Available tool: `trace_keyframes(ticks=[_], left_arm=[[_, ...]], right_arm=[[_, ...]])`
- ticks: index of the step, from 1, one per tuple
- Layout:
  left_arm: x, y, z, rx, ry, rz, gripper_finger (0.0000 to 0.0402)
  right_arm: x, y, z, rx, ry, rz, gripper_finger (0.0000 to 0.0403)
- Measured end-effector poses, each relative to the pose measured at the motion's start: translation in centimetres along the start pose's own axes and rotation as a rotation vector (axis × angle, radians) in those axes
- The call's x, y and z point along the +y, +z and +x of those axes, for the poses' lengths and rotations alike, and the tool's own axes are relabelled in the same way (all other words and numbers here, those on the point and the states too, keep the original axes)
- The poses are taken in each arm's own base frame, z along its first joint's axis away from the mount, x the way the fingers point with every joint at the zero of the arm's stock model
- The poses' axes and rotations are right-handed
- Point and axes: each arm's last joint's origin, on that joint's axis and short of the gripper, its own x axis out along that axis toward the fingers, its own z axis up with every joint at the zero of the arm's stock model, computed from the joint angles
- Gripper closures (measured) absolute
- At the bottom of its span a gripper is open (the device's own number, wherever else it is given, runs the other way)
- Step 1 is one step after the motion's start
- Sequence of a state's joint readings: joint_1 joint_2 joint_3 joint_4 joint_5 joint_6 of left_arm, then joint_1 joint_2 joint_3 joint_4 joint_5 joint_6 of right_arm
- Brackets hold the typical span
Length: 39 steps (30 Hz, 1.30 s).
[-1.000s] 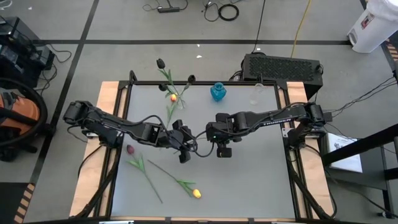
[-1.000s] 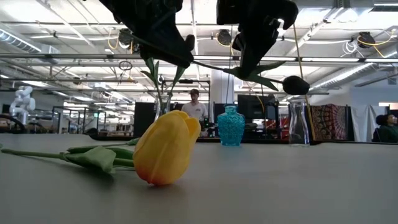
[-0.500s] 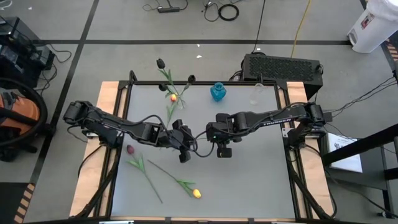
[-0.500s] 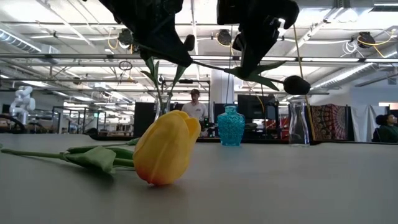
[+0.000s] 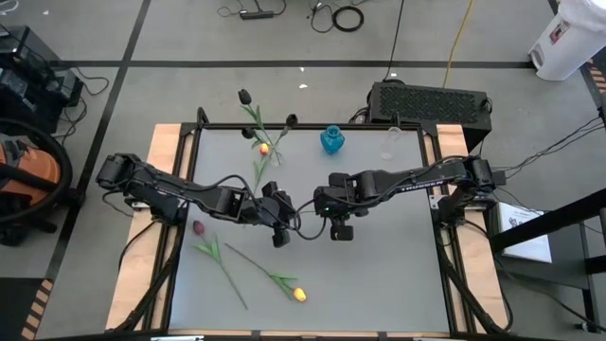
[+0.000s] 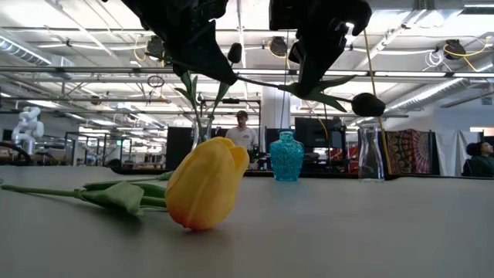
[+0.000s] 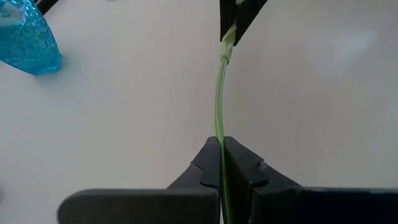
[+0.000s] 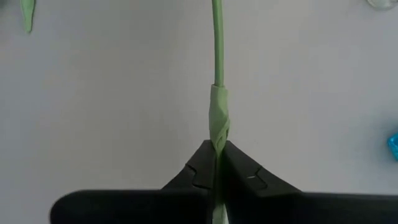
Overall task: Sort flowers into vase by color
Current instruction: Put the black flower into the left transparent flower vase
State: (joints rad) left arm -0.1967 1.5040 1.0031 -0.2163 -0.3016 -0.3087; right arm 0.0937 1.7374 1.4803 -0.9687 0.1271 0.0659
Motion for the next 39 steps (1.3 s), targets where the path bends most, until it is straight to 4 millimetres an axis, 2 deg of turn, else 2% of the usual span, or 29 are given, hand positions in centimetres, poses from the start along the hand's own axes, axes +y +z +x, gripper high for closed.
trace_keyframes(ticks=[22,31,35,39], left_arm=[[0.5,-0.5,0.0,0.033,0.109,0.023,0.0398],[0.7,-0.8,-0.2,0.047,0.163,0.029,0.0398],[1.0,-0.9,-1.2,0.053,0.223,0.032,0.0398],[0.9,-0.4,-3.4,0.004,0.247,0.039,0.0398]], right_arm=[[-0.1,0.1,-0.2,-0.001,-0.035,-0.007,0.0277],[-0.5,2.3,-3.9,-0.124,-0.056,-0.031,0.0248],[-0.3,2.7,-6.2,-0.206,-0.085,-0.085,0.0248],[0.1,2.1,-9.1,-0.291,-0.116,-0.119,0.0248]])
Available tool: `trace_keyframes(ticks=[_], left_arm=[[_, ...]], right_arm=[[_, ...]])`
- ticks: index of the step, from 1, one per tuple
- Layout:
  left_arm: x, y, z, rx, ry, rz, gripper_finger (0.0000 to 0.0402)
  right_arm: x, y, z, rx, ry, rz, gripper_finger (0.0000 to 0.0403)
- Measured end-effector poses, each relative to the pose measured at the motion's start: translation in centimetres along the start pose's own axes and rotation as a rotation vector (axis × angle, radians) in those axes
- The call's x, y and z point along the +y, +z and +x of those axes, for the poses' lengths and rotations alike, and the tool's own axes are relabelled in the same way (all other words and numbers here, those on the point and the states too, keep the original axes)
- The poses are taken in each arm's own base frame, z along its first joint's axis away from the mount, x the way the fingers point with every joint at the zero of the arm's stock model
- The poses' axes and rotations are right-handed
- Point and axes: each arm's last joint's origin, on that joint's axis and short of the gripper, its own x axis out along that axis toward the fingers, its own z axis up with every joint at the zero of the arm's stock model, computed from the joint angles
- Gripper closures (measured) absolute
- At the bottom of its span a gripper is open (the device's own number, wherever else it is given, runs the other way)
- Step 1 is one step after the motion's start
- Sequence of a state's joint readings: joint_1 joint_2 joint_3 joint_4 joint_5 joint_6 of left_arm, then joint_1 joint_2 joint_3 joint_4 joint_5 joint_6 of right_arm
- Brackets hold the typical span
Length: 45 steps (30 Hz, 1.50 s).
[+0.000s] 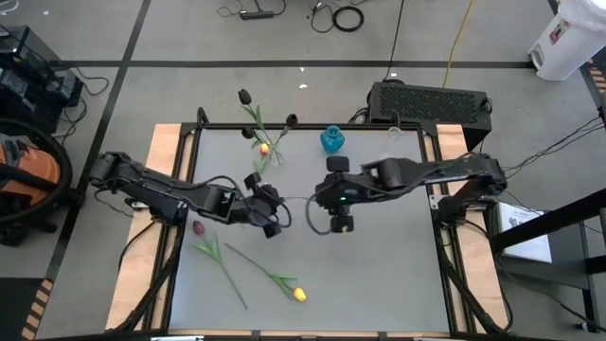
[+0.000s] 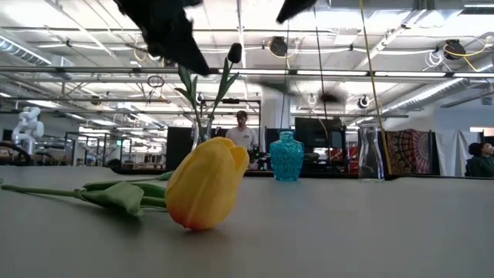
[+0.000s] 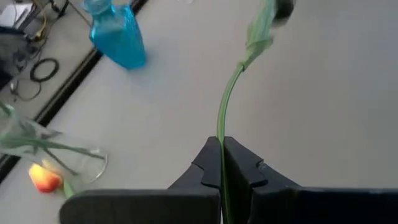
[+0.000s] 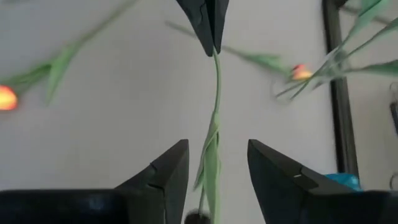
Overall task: Sort flowers into vase by color
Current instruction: Put the black flower into the left transparent flower vase
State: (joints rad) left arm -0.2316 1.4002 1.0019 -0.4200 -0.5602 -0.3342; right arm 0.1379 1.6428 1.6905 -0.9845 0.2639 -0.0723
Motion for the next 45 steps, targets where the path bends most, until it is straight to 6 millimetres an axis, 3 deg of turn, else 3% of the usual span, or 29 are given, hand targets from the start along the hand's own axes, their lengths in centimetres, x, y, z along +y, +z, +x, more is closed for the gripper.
trace_keyframes(ticks=[12,18,22,30,37,45], left_arm=[[2.0,1.0,-8.2,-0.196,-0.095,0.03,0.0398],[3.8,0.8,-11.8,-0.282,-0.121,0.036,0.0398],[4.8,0.7,-13.7,-0.347,-0.14,0.058,0.0398],[7.1,0.4,-16.6,-0.45,-0.175,0.08,0.0398],[9.6,-0.2,-18.9,-0.547,-0.185,0.06,0.0398],[11.5,-3.2,-19.0,-0.674,-0.202,0.011,0.0398]], right_arm=[[0.1,-1.2,-9.4,-0.266,0.043,0.011,0.0248],[-0.1,-2.4,-12.7,-0.344,0.062,0.006,0.0248],[-0.3,-3.7,-13.9,-0.384,0.064,0.0,0.0248],[-0.1,-8.8,-12.8,-0.493,0.064,0.047,0.0248],[0.7,-13.4,-10.0,-0.666,0.059,0.102,0.0248],[2.0,-15.8,-6.1,-0.804,0.049,0.113,0.0248]])
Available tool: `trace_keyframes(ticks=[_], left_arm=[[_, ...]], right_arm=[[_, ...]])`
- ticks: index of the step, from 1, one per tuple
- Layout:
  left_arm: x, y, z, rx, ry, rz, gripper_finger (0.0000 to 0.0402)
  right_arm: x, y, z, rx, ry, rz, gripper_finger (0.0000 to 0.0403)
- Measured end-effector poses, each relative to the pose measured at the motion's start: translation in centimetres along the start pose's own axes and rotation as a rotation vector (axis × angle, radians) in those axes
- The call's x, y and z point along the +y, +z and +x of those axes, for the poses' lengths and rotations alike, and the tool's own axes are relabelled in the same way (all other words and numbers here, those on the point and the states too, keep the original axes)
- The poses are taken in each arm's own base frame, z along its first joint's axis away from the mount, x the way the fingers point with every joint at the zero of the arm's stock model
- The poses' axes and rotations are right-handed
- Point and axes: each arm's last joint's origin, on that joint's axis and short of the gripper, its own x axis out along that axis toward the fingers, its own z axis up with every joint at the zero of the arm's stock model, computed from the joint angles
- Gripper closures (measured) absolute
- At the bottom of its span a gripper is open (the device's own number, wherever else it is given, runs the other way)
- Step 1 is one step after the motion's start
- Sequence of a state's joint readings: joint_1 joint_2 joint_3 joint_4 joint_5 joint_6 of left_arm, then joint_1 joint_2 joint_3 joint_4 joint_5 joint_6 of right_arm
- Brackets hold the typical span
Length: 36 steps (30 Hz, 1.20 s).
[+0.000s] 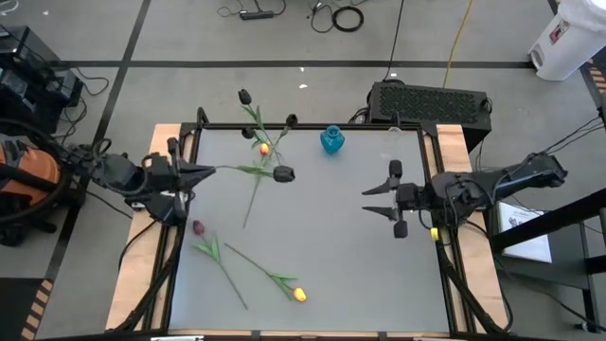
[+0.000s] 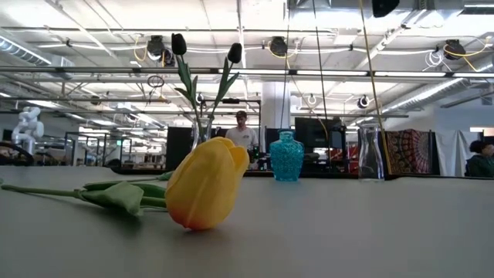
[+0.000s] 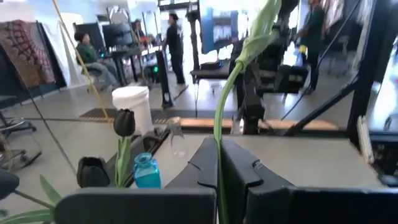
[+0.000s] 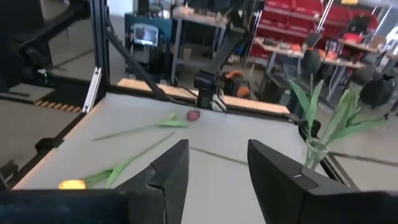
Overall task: Sort flowers into vase by color
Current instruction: Put the black flower into the left transparent flower vase
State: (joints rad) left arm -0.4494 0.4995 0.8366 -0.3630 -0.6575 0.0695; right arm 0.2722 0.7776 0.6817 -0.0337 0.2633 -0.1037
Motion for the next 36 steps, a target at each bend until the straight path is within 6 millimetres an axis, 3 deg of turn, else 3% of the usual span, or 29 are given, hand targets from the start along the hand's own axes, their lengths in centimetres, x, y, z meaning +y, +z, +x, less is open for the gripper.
trace_keyframes(ticks=[8,17,27,36], left_arm=[[0.0,-3.6,-0.7,-0.157,-0.069,-0.01,0.0398],[-0.8,-6.9,0.0,-0.259,-0.067,0.006,0.0398],[-1.2,-9.3,0.7,-0.442,-0.048,-0.008,0.0398],[-1.1,-11.4,1.2,-0.481,-0.057,-0.051,0.0398]], right_arm=[[0.6,-0.7,2.0,-0.129,-0.014,-0.033,0.0248],[1.5,-1.4,5.1,-0.174,-0.023,-0.062,0.0248],[2.1,-2.4,8.6,-0.288,-0.064,-0.072,0.0248],[1.7,-3.8,11.0,-0.374,-0.114,-0.021,0.0248]])
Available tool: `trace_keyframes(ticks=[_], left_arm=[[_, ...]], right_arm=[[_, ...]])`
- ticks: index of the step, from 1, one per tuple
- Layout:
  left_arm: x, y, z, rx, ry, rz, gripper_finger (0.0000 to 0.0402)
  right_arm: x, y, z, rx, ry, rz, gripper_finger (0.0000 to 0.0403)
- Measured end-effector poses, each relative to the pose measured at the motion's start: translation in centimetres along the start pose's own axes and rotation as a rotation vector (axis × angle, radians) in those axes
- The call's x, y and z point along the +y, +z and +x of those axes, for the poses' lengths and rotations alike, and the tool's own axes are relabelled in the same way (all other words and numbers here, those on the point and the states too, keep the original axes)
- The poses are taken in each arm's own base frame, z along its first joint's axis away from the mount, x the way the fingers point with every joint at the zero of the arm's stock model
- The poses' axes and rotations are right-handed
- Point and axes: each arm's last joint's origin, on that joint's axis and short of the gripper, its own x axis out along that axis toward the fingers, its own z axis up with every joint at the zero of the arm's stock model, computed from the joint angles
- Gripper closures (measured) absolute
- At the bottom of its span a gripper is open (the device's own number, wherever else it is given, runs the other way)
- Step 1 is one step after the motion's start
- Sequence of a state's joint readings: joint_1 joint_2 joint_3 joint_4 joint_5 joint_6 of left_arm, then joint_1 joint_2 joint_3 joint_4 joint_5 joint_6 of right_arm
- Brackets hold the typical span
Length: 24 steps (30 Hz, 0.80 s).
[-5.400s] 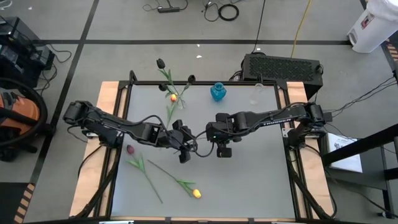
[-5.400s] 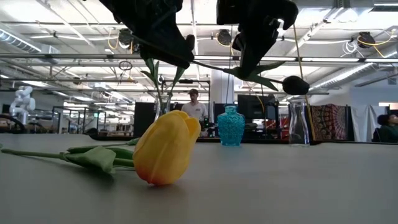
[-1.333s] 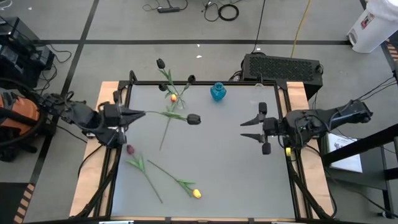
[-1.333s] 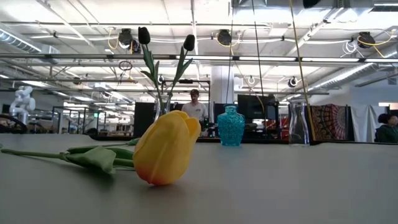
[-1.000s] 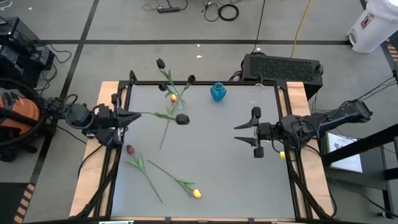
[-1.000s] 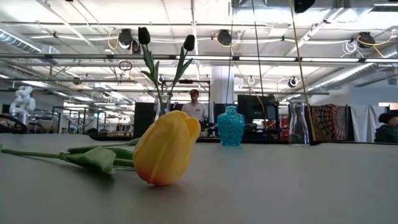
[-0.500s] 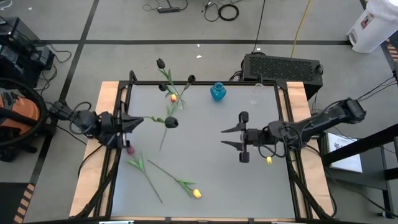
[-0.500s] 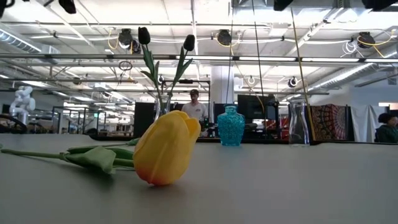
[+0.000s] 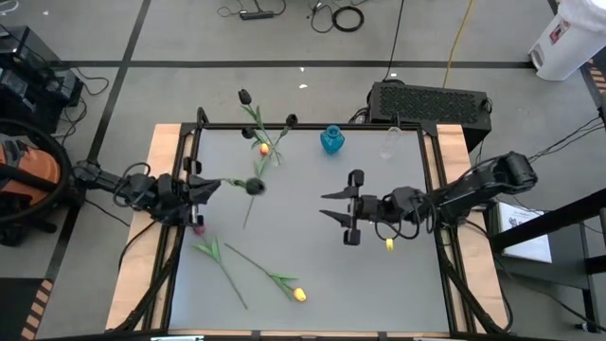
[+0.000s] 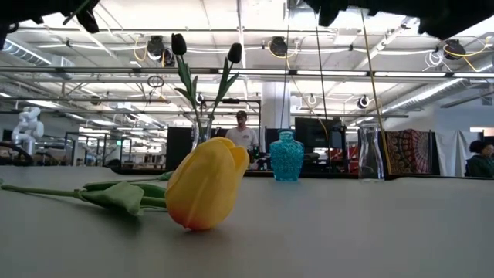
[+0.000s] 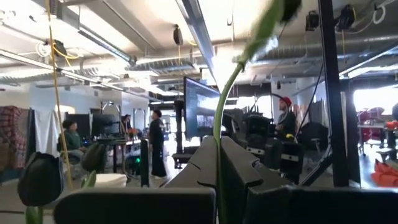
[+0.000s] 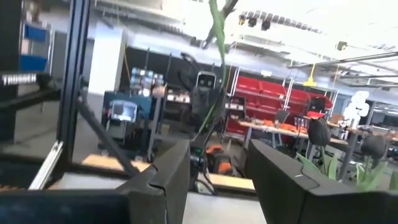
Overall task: Sort flowers into vase by color
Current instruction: Put the black flower into the left transparent flower vase
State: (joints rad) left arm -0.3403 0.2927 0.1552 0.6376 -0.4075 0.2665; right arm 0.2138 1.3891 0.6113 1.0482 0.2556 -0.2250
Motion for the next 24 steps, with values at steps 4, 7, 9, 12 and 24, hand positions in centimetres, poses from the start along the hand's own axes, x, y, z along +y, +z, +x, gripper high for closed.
trace_keyframes(ticks=[4,7,9,12,24], left_arm=[[0.1,-0.3,0.2,0.01,0.002,-0.014,0.0398],[0.1,-0.6,0.5,0.027,0.005,-0.015,0.0398],[0.1,-0.9,0.7,0.04,0.009,-0.01,0.0398],[0.1,-1.1,0.9,0.054,0.015,-0.019,0.0398],[-0.2,-1.7,1.8,0.039,-0.04,-0.058,0.0398]], right_arm=[[-0.5,-0.6,0.8,-0.02,-0.03,0.058,0.0248],[-0.8,-0.7,1.9,-0.02,-0.026,0.096,0.0248],[-0.9,-0.6,2.8,-0.02,-0.001,0.112,0.0248],[-1.0,-0.2,4.3,-0.028,0.003,0.12,0.0248],[-1.0,1.1,10.6,-0.097,-0.008,0.045,0.0248]])
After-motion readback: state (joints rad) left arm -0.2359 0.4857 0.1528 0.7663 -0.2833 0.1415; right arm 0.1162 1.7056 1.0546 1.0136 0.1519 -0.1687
